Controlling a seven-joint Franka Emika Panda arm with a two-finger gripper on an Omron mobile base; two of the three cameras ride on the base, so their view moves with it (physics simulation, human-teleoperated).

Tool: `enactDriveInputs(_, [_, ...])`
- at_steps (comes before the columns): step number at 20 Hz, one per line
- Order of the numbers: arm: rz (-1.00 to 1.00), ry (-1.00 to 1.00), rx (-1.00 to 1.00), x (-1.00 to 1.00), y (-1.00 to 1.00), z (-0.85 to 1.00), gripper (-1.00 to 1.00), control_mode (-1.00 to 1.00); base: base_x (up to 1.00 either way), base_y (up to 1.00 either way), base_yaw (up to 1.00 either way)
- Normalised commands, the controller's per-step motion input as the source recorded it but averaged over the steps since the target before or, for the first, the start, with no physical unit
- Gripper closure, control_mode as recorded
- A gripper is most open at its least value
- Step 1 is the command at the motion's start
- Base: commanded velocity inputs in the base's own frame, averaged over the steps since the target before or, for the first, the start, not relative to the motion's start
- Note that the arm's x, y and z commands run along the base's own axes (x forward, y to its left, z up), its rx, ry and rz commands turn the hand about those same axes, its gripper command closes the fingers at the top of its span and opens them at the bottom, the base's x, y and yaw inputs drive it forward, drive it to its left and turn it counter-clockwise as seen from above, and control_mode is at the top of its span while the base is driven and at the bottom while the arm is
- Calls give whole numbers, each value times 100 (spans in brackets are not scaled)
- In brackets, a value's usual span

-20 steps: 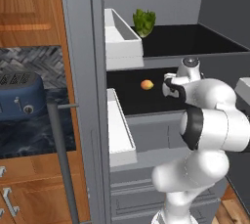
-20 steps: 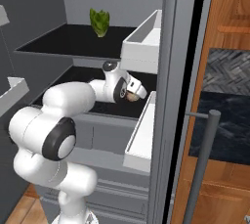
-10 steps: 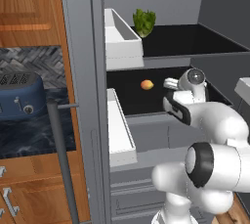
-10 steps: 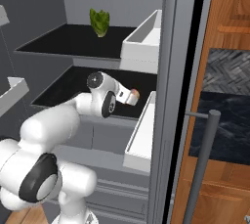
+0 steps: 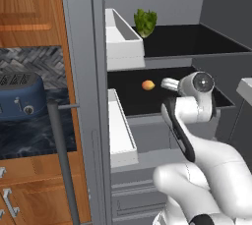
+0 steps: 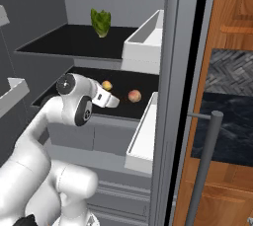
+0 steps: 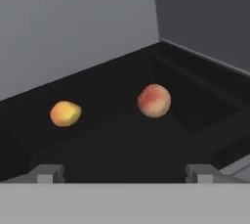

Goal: Place the peach in the correct fridge rack based on whether it is a fruit or vegetable. Finally, close the fridge door.

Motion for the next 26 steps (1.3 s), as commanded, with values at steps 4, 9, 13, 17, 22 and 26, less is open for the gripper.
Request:
enactDriveInputs(4, [37,37,12,-83,39,73,-100,-100,0,0,0])
enactDriveInputs(9, [31,35,-1,-84,36,11,-100,-100,0,0,0])
enactDriveInputs(13, [10,15,-20,-47,-5,-54,-100,-100,0,0,0])
enactDriveInputs(17, [0,0,-3,-10,-4,-5,-100,-100,0,0,0])
enactDriveInputs(22, [0,0,0,-3,0,0,-100,100,-14,0,0])
enactDriveInputs(26, [0,0,0,0,0,0,-100,100,-54,0,0])
